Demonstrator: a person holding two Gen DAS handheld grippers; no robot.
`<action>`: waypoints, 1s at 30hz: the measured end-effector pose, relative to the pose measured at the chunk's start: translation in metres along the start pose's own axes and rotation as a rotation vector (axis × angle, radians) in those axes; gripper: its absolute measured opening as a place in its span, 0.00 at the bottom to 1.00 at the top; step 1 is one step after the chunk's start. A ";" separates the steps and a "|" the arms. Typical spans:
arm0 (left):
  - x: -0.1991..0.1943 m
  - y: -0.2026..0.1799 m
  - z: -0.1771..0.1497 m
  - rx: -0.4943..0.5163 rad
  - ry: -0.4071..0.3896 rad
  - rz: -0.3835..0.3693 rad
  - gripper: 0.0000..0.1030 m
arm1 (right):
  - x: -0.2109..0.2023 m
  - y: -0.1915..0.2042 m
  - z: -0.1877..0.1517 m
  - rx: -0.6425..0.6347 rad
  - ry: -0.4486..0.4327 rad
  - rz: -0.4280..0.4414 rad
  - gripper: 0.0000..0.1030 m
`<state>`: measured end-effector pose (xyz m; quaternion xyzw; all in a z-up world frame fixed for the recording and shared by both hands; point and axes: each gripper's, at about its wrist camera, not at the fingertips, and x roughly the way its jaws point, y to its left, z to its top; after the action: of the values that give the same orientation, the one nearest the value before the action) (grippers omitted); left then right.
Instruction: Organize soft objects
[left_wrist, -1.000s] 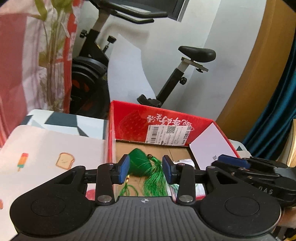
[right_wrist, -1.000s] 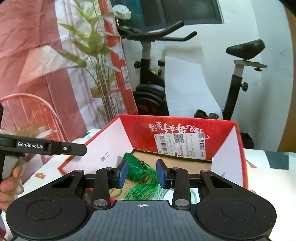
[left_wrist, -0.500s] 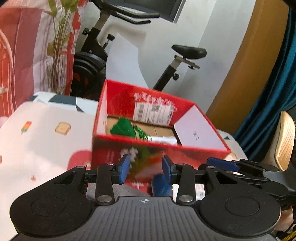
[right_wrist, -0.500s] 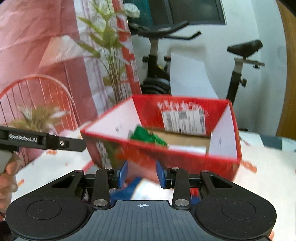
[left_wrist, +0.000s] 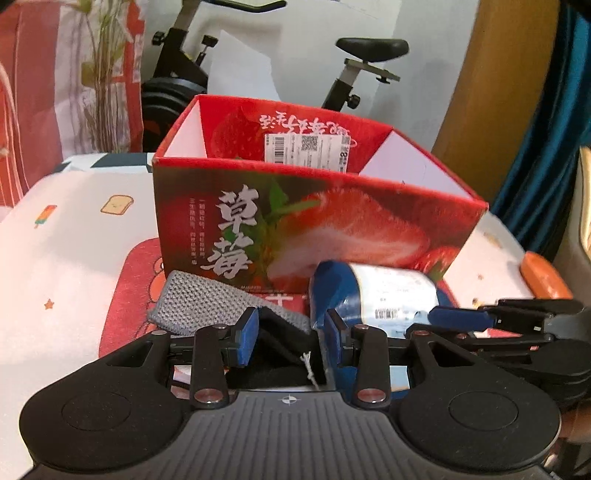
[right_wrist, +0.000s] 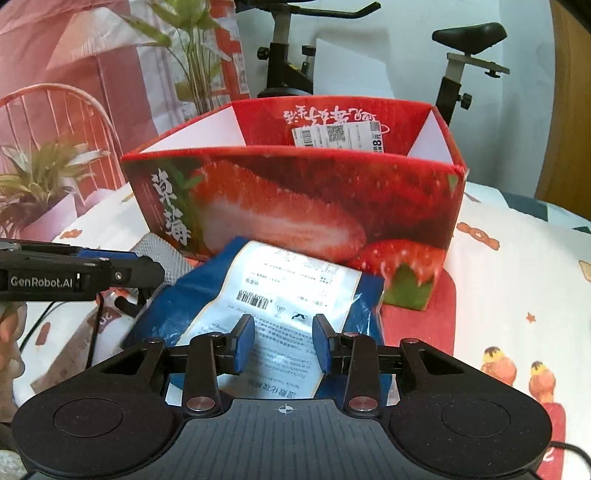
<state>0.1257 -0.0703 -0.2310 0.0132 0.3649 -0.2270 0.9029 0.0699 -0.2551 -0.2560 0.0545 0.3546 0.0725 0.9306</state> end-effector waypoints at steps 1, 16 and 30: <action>0.000 -0.001 -0.001 0.007 0.005 0.003 0.40 | 0.001 0.001 -0.001 -0.002 -0.003 -0.003 0.32; 0.010 0.011 -0.016 -0.097 0.052 -0.046 0.41 | 0.005 0.002 -0.004 -0.006 0.006 -0.011 0.32; 0.004 0.014 -0.011 -0.146 0.049 -0.067 0.40 | 0.005 0.002 -0.003 -0.003 0.009 -0.009 0.32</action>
<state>0.1268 -0.0568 -0.2440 -0.0595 0.4026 -0.2297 0.8841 0.0712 -0.2520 -0.2616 0.0510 0.3587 0.0692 0.9295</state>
